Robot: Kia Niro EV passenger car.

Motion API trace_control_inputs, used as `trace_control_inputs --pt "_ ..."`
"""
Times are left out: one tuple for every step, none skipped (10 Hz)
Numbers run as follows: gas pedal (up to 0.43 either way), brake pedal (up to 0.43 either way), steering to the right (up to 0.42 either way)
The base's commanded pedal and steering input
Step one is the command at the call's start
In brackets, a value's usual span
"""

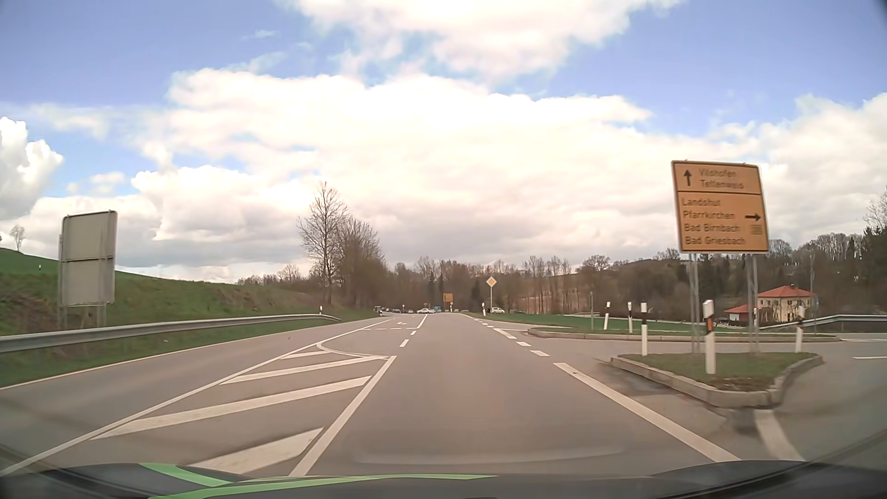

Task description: Follow the waypoints while adhering to traffic rules and regulations

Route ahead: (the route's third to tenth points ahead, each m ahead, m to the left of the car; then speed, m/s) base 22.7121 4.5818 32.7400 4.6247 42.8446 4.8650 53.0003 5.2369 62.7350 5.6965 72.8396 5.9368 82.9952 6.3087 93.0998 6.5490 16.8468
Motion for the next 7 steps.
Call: trace_control_inputs --pt "0.169 0.0 -0.001" --pt "0.169 0.0 -0.001" --pt "0.169 0.0 -0.001" --pt "0.169 0.0 -0.001" --pt "0.169 0.0 -0.001" --pt "0.169 0.0 -0.001" --pt "0.169 0.0 -0.001"
